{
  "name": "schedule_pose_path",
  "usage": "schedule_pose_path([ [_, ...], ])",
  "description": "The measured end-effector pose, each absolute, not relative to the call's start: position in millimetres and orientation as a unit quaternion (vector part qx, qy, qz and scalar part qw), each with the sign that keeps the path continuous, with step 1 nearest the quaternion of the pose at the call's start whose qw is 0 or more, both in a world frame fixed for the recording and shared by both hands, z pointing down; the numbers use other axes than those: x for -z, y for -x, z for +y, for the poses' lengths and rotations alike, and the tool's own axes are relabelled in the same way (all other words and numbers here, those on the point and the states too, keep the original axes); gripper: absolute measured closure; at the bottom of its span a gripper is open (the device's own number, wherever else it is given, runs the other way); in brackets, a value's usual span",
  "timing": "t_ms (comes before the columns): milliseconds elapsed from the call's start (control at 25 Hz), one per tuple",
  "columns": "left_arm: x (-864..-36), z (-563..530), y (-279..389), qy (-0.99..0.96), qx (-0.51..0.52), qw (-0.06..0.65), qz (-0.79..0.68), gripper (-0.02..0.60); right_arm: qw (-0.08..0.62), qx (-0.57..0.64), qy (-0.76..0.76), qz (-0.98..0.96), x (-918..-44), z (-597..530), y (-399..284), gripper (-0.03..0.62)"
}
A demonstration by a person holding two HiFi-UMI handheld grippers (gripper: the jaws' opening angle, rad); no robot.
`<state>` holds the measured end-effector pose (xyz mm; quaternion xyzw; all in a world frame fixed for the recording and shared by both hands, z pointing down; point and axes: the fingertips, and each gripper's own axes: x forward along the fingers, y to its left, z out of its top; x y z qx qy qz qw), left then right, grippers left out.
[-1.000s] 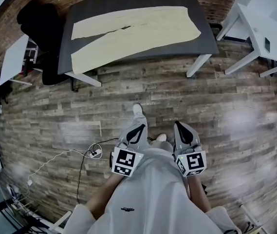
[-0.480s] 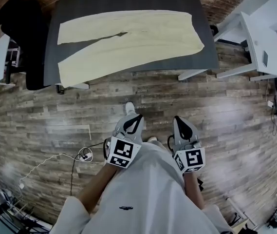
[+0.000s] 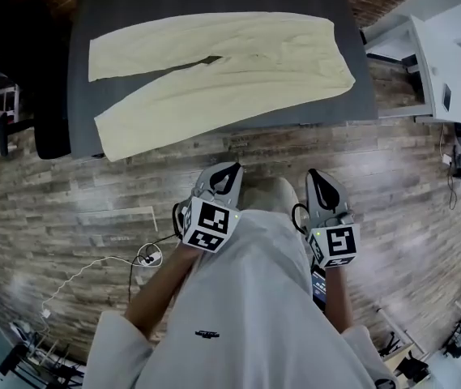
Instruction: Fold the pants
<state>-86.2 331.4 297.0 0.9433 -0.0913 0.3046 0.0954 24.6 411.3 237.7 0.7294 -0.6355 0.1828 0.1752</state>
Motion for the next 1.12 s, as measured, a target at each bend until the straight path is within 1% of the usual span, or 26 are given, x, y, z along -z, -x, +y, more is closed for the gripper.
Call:
schedule_pose_path([
  [160, -311, 308, 78, -0.938, -0.326, 0.08, -0.083, 0.577, 0.208, -0.184, -0.711, -0.647, -244, 387, -38, 0.59],
  [200, -315, 302, 73, -0.937, -0.332, 0.073, -0.082, 0.577, 0.216, -0.185, -0.704, -0.651, -248, 381, -42, 0.548],
  [240, -320, 297, 69, -0.936, -0.337, 0.068, -0.081, 0.577, 0.225, -0.185, -0.698, -0.654, -252, 376, -47, 0.528],
  [480, -341, 276, 34, -0.929, -0.358, 0.062, -0.072, 0.577, 0.276, -0.172, -0.669, -0.669, -275, 343, -85, 0.526],
  [840, -374, 260, -36, -0.915, -0.389, 0.089, -0.061, 0.572, 0.338, -0.182, -0.61, -0.693, -325, 304, -141, 0.513],
  [880, -380, 260, -42, -0.912, -0.394, 0.092, -0.057, 0.564, 0.346, -0.185, -0.601, -0.696, -331, 303, -146, 0.513],
  [920, -387, 260, -47, -0.91, -0.401, 0.094, -0.052, 0.533, 0.356, -0.187, -0.591, -0.699, -338, 301, -151, 0.511],
  [960, -393, 259, -53, -0.907, -0.407, 0.094, -0.048, 0.52, 0.365, -0.188, -0.582, -0.701, -344, 299, -156, 0.513],
  [1120, -421, 252, -67, -0.897, -0.431, 0.085, -0.046, 0.515, 0.393, -0.199, -0.553, -0.707, -364, 297, -173, 0.514],
])
